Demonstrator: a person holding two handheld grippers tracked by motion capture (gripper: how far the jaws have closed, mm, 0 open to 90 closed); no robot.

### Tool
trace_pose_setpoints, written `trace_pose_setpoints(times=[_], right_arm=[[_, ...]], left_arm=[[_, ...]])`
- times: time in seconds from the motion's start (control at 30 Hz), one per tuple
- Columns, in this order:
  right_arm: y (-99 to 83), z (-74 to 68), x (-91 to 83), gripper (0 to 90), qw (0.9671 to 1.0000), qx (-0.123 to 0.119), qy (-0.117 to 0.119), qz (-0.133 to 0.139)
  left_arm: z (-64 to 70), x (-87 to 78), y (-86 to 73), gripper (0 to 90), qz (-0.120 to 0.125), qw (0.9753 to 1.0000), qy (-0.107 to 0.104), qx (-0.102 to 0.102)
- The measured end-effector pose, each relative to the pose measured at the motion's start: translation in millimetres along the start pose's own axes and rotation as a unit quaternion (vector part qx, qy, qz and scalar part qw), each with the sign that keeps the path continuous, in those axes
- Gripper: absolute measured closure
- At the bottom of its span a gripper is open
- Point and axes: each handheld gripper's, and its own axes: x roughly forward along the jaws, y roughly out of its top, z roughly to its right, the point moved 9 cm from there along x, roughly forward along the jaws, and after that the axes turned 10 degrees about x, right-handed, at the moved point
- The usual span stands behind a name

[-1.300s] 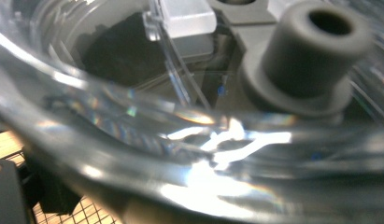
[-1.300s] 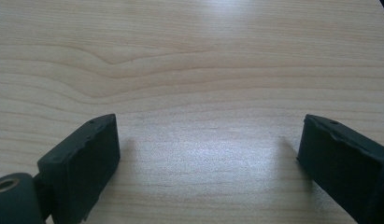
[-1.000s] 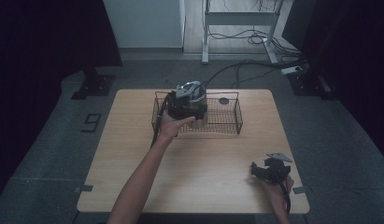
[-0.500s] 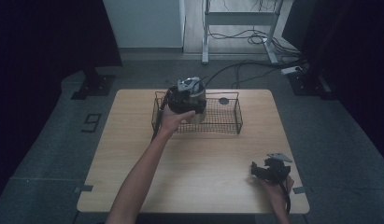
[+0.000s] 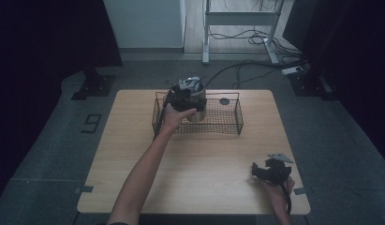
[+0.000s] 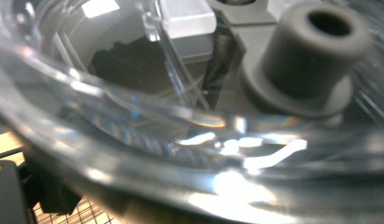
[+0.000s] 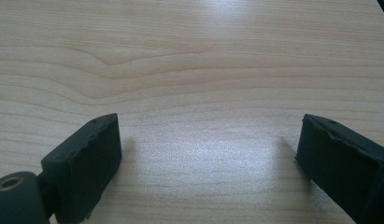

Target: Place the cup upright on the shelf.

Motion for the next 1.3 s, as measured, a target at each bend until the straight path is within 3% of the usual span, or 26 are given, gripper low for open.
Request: trace_pose_setpoints(times=[0.33, 0.93, 1.3], right_arm=[[0.0, 0.1, -0.1, 6.7, 1.0000, 0.001, -0.001, 0.000], [-0.1, 0.1, -0.1, 6.7, 1.0000, 0.001, -0.001, 0.000], [-0.1, 0.1, -0.2, 6.9, 1.0000, 0.002, -0.001, 0.000]], left_arm=[[-7.5, 20.0, -14.2, 3.9, -0.019, 0.9998, 0.007, -0.005], [2.9, 46.7, -41.7, 3.8, -0.052, 0.9986, 0.003, -0.009], [5.1, 55.8, -54.1, 3.7, -0.067, 0.9976, 0.017, -0.001]])
